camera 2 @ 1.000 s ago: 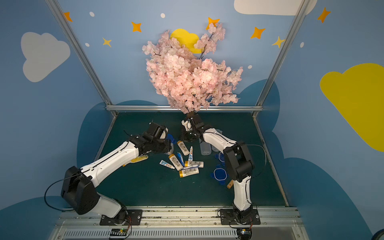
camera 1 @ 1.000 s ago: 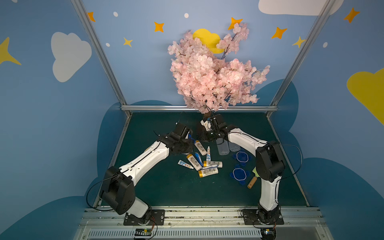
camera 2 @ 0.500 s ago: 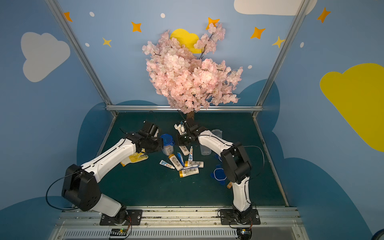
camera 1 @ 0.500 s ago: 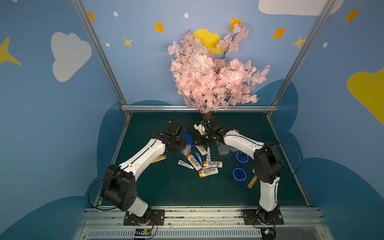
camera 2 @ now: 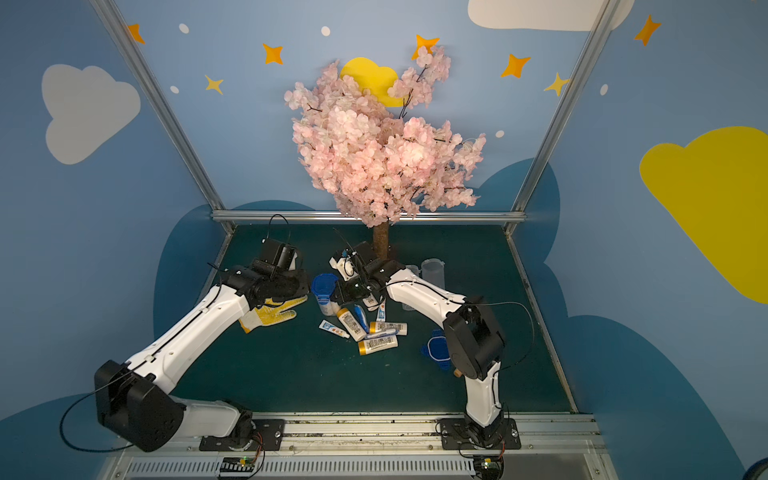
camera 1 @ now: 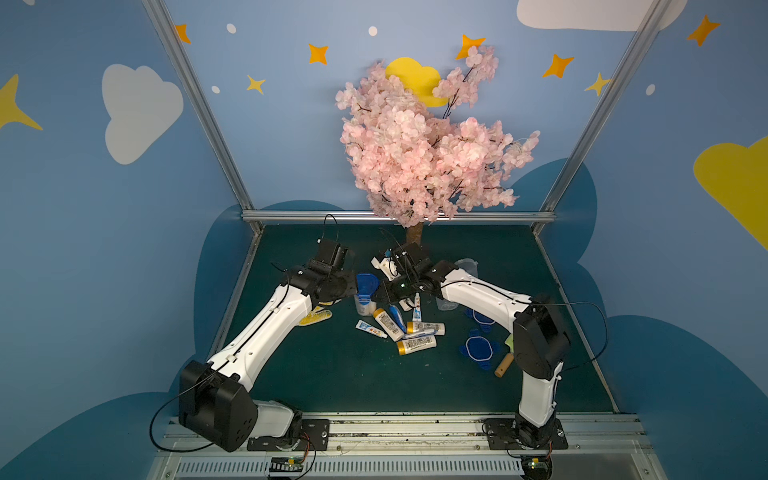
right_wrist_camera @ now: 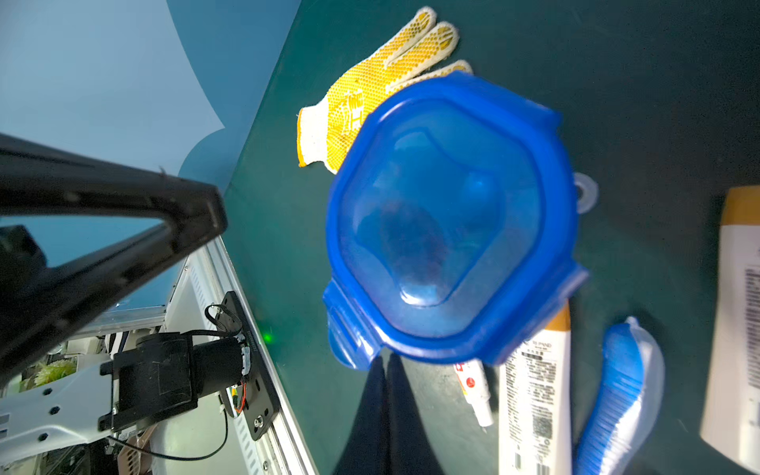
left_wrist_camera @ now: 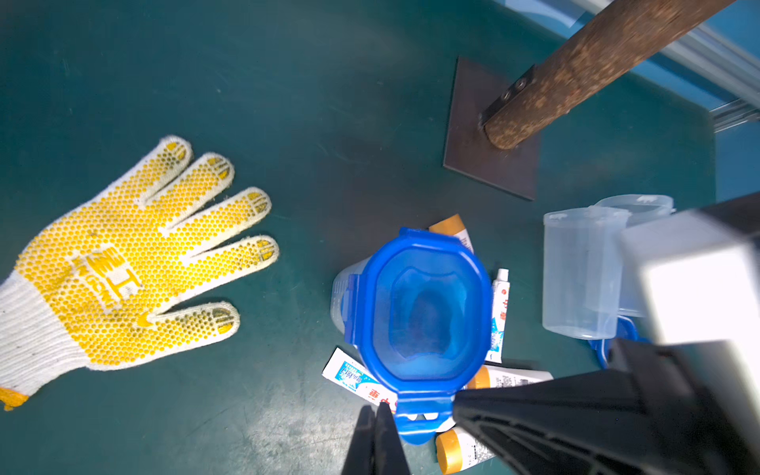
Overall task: Take out toiletry kits
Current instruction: Adjust the container at the center of the board.
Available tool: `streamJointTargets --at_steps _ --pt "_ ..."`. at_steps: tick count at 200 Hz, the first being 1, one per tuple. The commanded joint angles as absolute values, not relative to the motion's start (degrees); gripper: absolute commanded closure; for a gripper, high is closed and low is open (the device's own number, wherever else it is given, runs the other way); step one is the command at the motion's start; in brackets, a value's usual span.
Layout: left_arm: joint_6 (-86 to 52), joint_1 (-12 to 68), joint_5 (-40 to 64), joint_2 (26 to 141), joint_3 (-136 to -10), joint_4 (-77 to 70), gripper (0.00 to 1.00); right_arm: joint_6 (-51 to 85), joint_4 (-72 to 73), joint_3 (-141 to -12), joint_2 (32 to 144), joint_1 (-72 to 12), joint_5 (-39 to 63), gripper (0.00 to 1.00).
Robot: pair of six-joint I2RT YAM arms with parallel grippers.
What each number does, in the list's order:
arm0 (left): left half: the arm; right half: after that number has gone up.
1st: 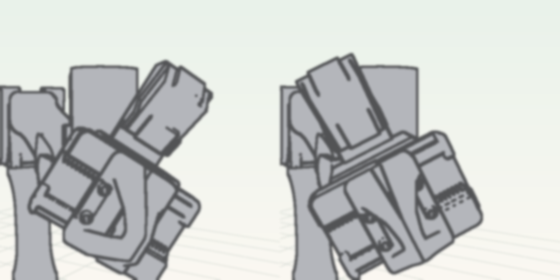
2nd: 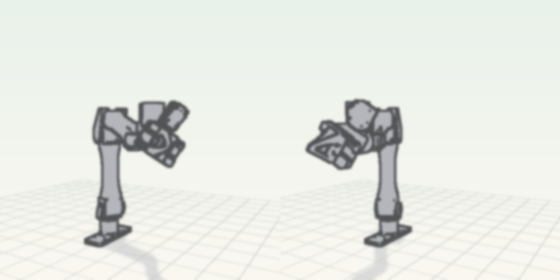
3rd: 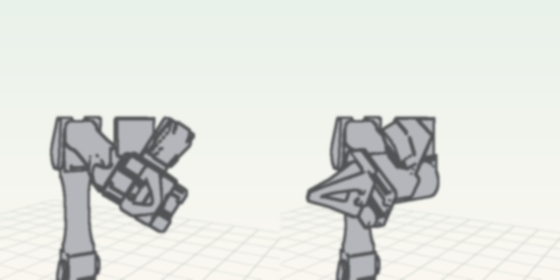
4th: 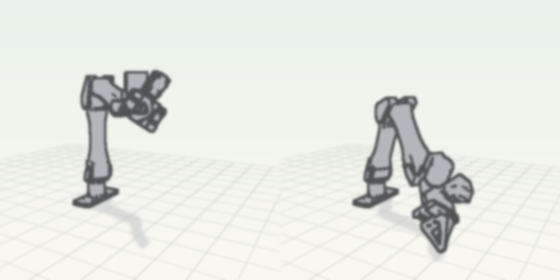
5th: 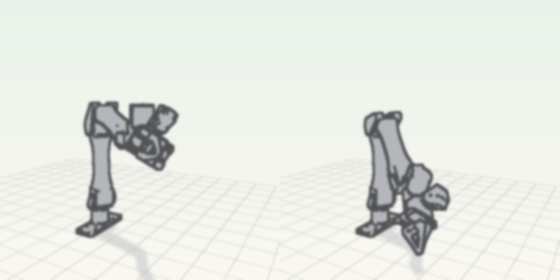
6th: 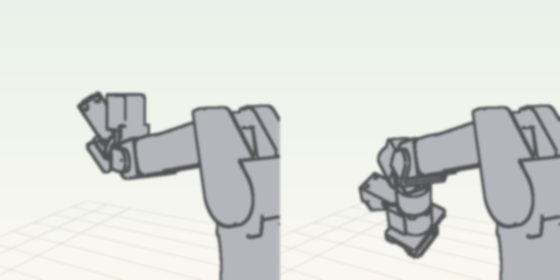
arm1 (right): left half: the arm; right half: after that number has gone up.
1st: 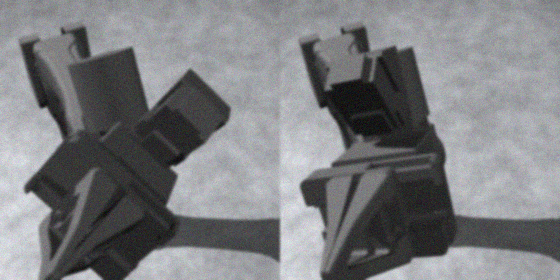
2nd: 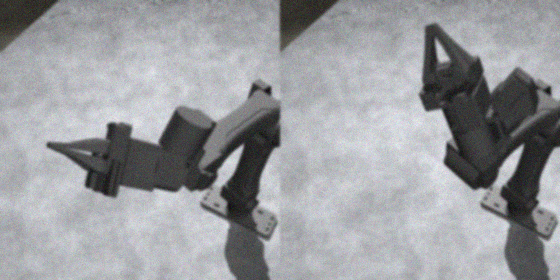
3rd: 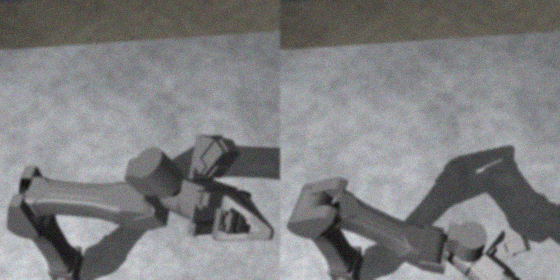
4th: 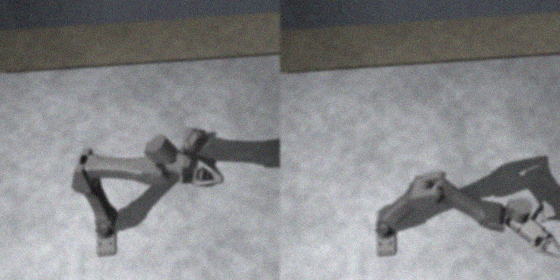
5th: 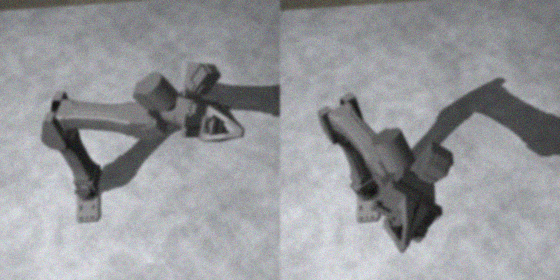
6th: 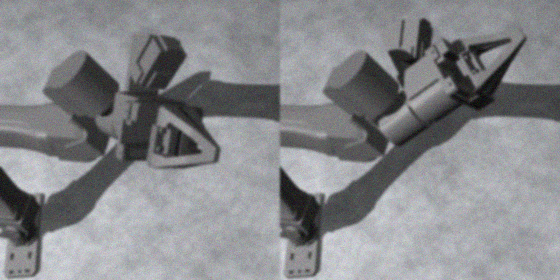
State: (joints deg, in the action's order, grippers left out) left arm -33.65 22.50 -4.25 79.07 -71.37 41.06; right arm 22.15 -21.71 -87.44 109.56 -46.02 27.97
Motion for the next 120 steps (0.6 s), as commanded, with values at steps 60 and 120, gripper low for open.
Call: streamJointTargets --at_steps 60,120 --pt "-32.6 23.0 3.7 84.4 -72.2 35.7 0.98 34.3 3.7 -70.0 99.8 -39.0 42.3 0.90" --pt "-32.5 23.2 5.1 87.5 -72.3 32.4 0.98 49.6 25.3 -66.1 106.0 -35.5 50.1 0.63"
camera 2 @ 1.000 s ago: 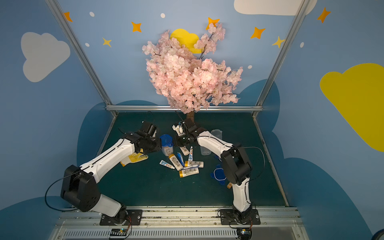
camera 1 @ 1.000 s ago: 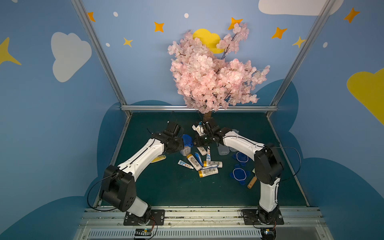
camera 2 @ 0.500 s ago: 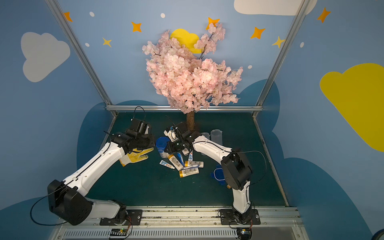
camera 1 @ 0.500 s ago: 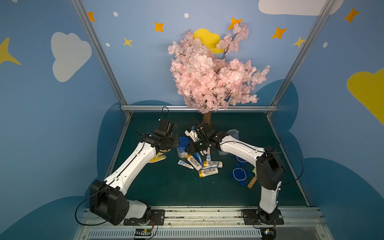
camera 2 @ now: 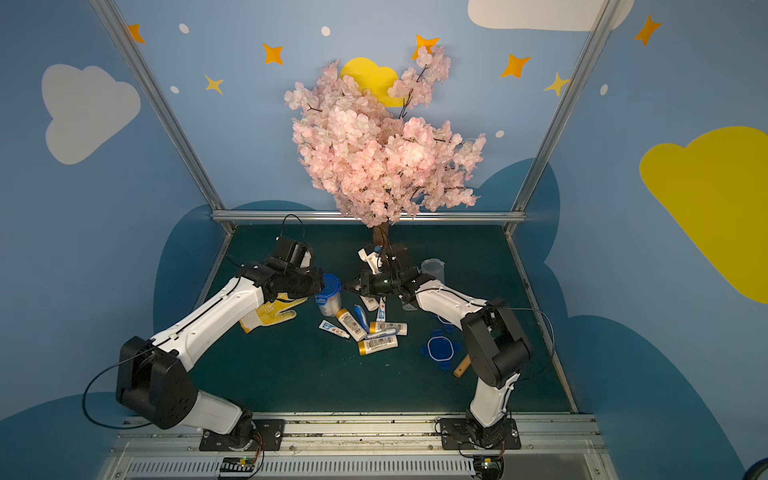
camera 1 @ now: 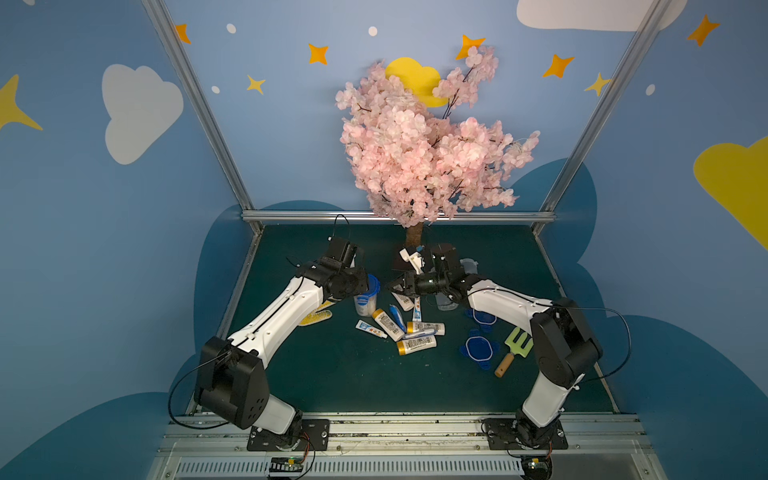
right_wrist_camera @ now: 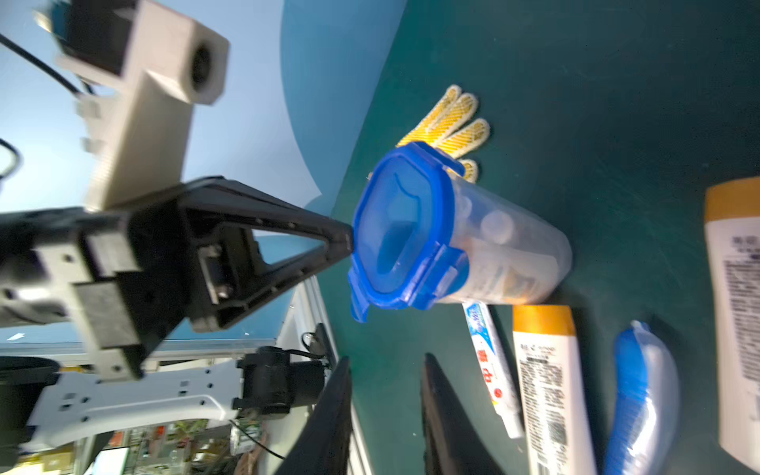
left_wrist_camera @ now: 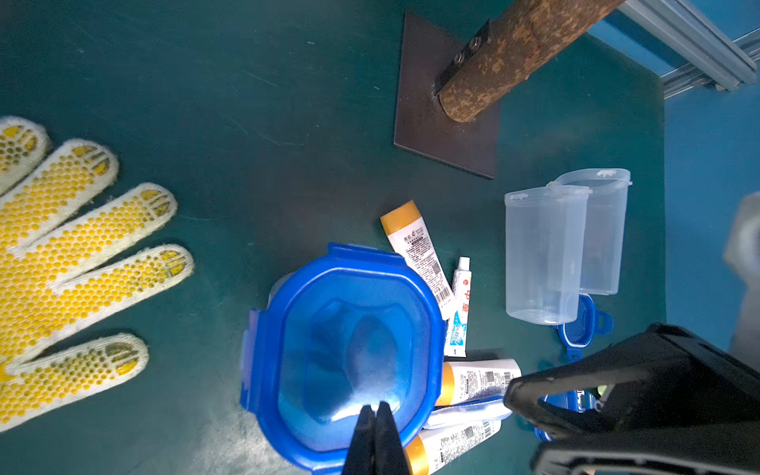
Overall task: Take out toiletry kits
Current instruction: Adjust the container at the center of the board, then unfasten the latch on the container.
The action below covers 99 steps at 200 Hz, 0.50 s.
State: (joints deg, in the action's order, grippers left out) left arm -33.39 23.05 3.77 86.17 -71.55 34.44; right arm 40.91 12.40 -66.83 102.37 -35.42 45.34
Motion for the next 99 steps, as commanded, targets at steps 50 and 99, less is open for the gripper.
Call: streamJointTargets --at_steps 50,99 --pt "-32.4 23.1 5.8 90.9 -72.9 32.1 0.98 56.0 31.5 -67.3 111.6 -35.3 50.7 0.57" --pt "-32.6 23.2 6.8 92.7 -71.9 32.5 0.98 59.8 35.4 -67.1 114.7 -35.3 51.2 0.53"
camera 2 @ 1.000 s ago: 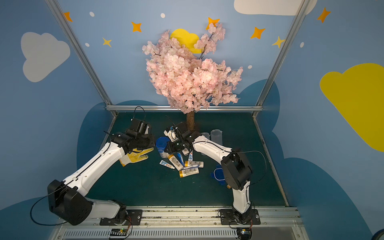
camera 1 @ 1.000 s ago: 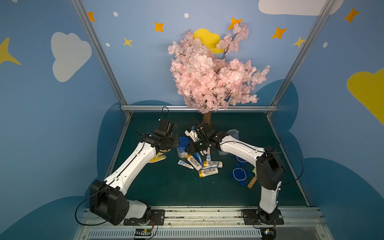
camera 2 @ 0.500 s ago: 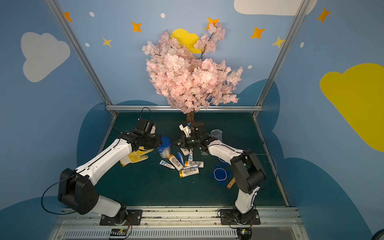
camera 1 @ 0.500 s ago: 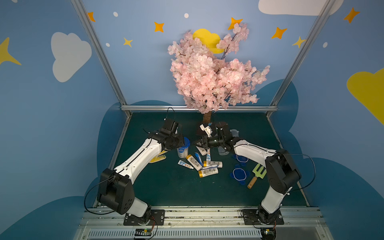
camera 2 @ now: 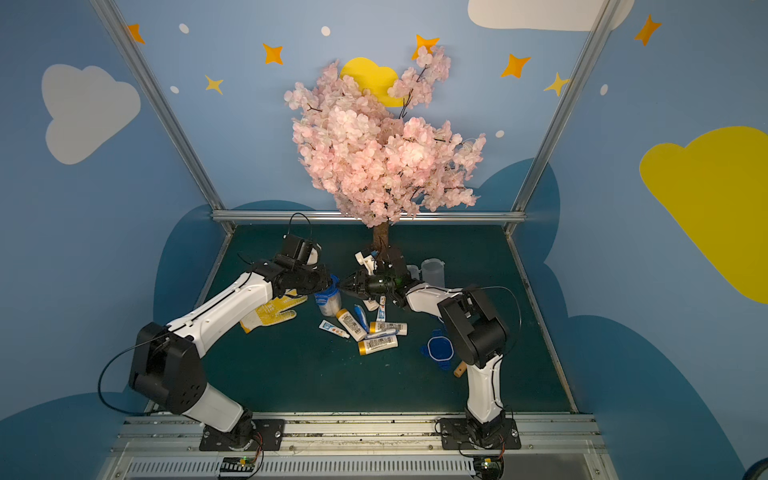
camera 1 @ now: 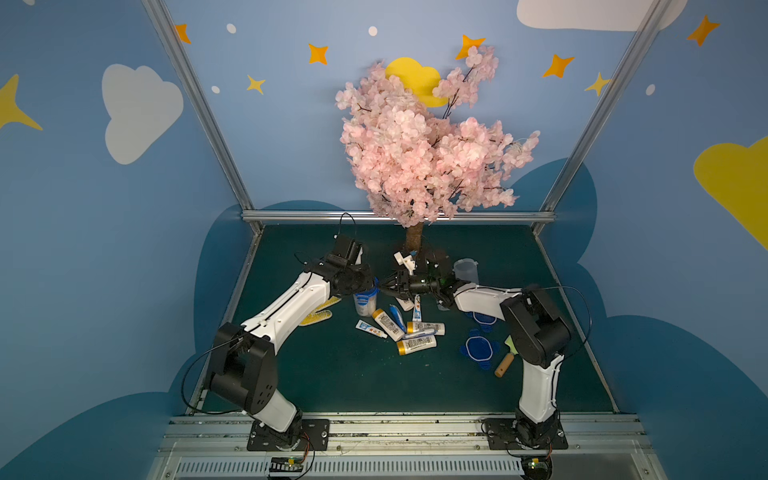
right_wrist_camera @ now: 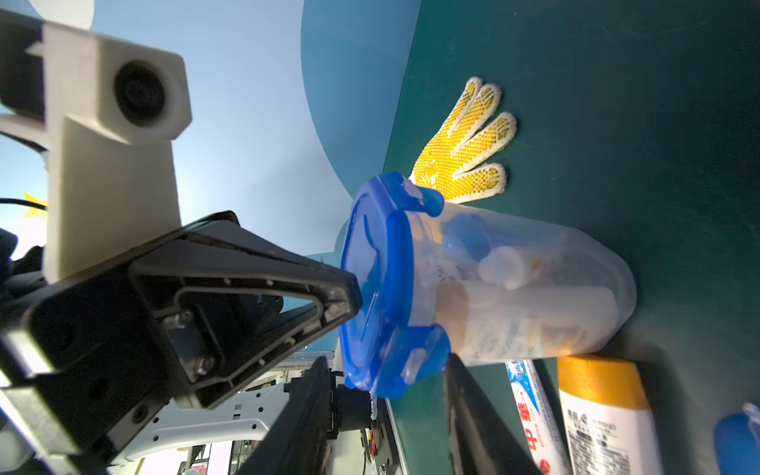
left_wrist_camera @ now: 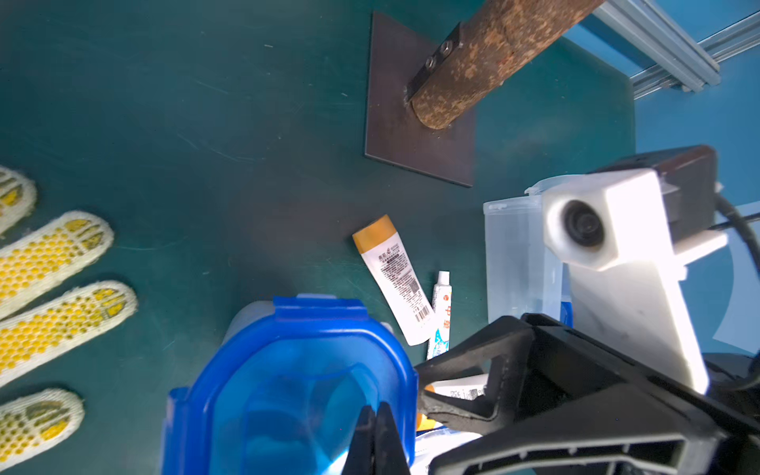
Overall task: Take out toiletry kits
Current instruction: Unfasten the latch on the container.
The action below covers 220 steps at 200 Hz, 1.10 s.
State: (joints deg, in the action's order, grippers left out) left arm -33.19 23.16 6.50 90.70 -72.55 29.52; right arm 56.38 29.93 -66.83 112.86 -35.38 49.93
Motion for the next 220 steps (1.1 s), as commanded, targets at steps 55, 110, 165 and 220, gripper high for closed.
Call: streamJointTargets --at_steps 55,110,165,220 --pt "-33.2 23.1 7.0 92.0 -70.0 32.0 0.98 65.7 44.2 -66.3 118.1 -35.8 51.6 0.50" --pt "-34.2 23.2 6.9 91.3 -67.4 31.6 0.98 72.3 55.5 -64.4 119.5 -35.4 52.0 0.50" --pt "-36.7 23.3 4.9 89.1 -60.2 29.5 0.98 84.8 73.9 -63.6 123.0 -35.4 52.2 0.55" --pt "-38.8 23.1 2.9 89.1 -54.3 27.1 0.98 86.4 76.8 -62.5 121.2 -35.3 52.1 0.57"
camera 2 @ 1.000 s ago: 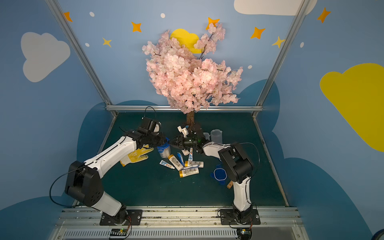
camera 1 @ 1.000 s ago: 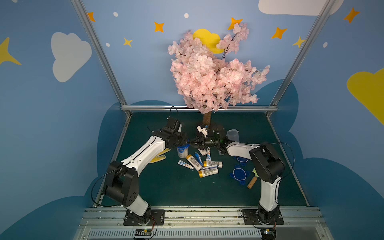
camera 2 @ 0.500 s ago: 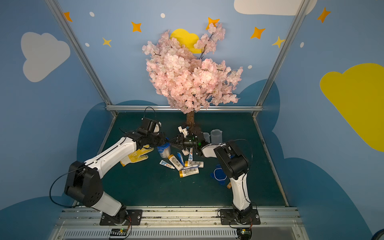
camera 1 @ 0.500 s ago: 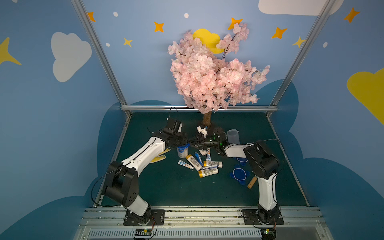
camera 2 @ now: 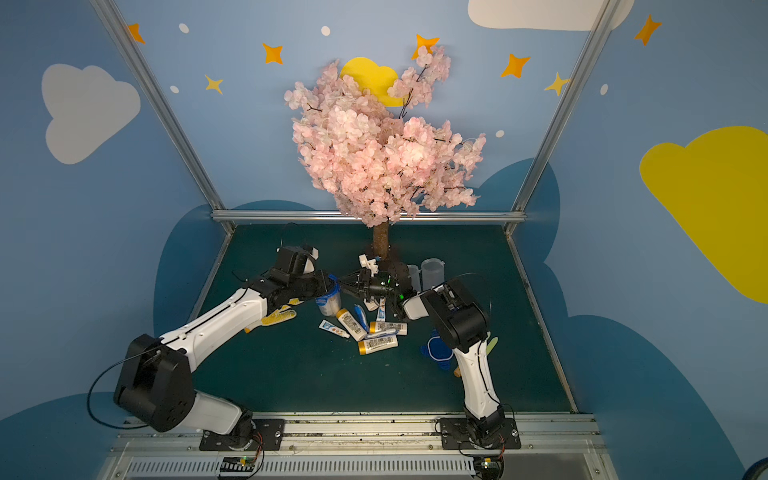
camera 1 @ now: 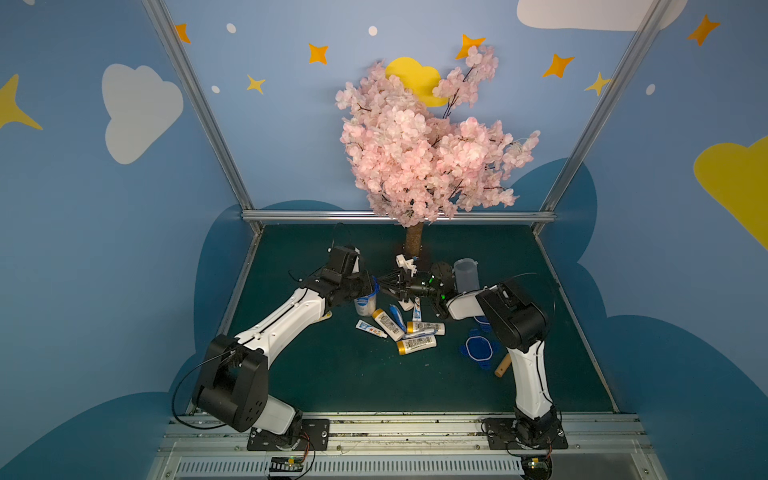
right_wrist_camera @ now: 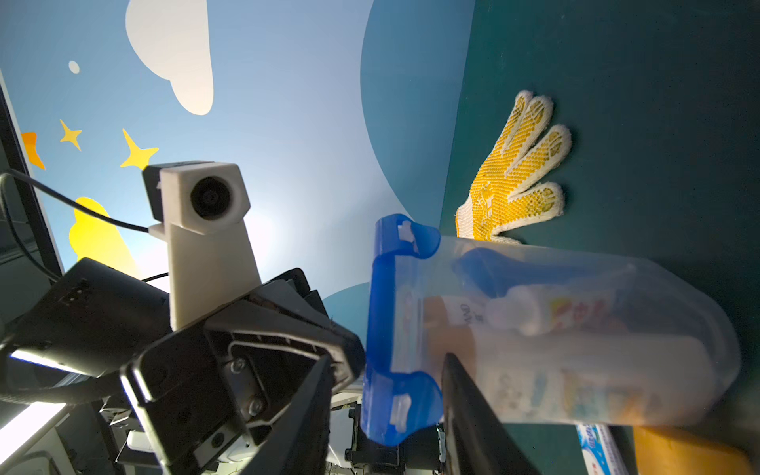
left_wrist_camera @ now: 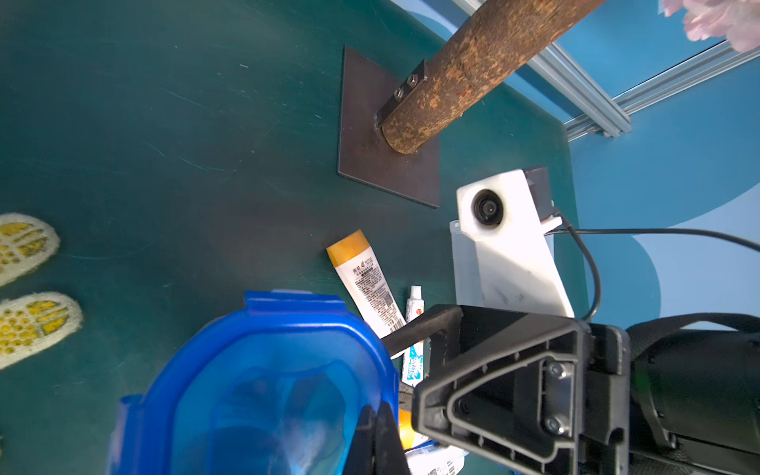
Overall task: Take out toiletry kits
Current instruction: Unfasten the latch on the container.
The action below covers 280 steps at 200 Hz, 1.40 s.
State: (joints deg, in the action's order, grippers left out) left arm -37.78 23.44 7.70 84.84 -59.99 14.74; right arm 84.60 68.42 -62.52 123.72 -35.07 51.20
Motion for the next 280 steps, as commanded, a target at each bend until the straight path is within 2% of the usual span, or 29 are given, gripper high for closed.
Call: streamJointTargets --at_steps 1,104,161,193,251,280 --pt "-38.8 23.1 2.9 89.1 -54.2 27.1 0.98 86.4 76.8 -62.5 121.1 -35.3 52.1 0.57" --pt "-41.1 23.1 1.6 91.0 -49.2 26.7 0.98 88.9 80.5 -60.2 117.5 -34.0 51.5 0.58" --pt "-41.4 23.1 1.8 89.7 -49.0 26.7 0.98 78.8 63.3 -57.0 116.0 -34.4 50.7 0.53" --pt "-41.4 23.2 1.9 89.6 -49.0 26.7 0.98 77.9 62.1 -58.2 117.9 -35.5 50.6 0.49" --pt "-41.4 23.2 2.4 89.5 -49.1 26.5 0.98 75.6 57.5 -60.0 118.9 -36.6 50.0 0.48" --pt "-41.5 23.3 2.4 89.6 -49.1 26.4 0.98 77.2 61.2 -60.7 119.7 -36.7 50.2 0.48"
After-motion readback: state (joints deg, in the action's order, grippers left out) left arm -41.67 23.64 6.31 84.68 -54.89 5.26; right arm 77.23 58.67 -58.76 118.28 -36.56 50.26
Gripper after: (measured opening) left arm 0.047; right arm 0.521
